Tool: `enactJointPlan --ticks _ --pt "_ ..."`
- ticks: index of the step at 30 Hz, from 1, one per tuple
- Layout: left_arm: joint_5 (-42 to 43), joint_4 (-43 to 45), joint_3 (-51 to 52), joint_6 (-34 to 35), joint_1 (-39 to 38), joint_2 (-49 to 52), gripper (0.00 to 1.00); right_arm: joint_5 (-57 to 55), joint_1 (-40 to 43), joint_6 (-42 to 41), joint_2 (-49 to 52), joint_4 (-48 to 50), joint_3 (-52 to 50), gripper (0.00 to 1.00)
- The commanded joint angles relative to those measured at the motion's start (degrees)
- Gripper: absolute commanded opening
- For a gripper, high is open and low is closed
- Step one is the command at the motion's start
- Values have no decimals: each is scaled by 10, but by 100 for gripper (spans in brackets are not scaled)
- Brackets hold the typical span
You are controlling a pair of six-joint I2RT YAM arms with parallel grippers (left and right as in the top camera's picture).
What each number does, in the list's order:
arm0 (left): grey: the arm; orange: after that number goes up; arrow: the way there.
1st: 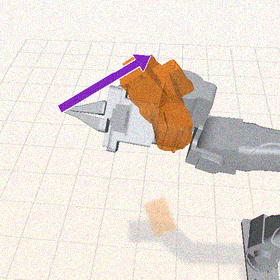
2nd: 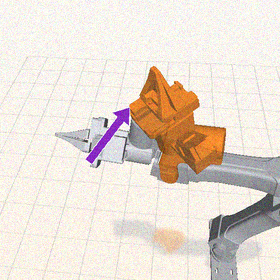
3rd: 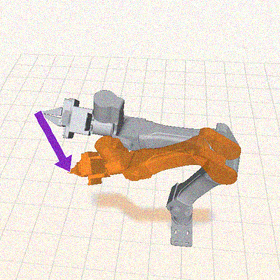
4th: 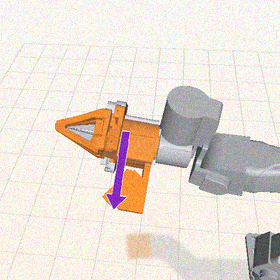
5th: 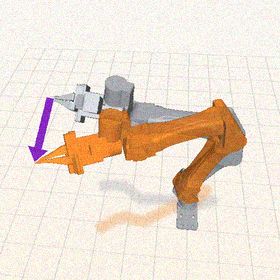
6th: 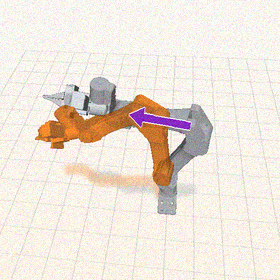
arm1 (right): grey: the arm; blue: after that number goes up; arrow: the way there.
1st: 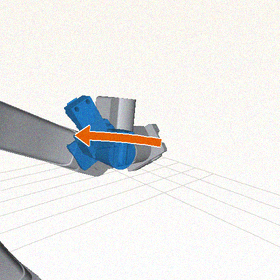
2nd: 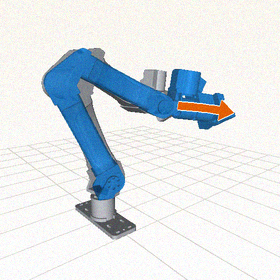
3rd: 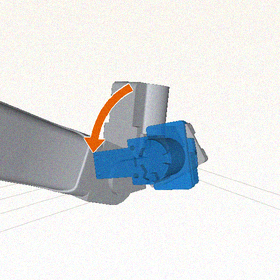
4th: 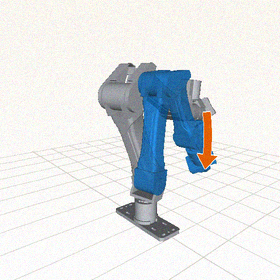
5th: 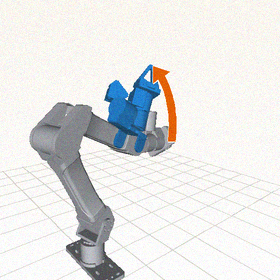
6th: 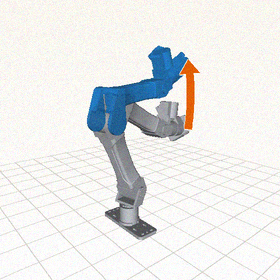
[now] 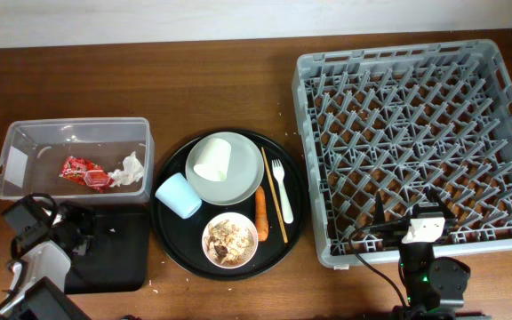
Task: Sort waste into correct bins and load items into the dishwasher rack
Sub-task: 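Move the left gripper over the pink bowl of food scraps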
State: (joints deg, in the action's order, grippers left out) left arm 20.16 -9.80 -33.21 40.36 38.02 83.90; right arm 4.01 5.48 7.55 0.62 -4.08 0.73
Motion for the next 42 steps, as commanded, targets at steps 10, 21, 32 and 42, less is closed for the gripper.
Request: enactJointPlan --ticks 10,21,32,42 --pt "28 -213 -70 -51 3 -191 0 -1 -2 -1 -4 -1 -4 99" --pt "-40 -558 -404 -177 -262 -229 1 -1 -2 -1 -4 -1 -4 99" --pt "-109 -609 -409 -153 -644 -115 15 -1 -2 -1 -4 -1 -4 99" --pt "-128 -555 -409 -128 -799 34 6 -1 -2 -1 -4 -1 -4 99"
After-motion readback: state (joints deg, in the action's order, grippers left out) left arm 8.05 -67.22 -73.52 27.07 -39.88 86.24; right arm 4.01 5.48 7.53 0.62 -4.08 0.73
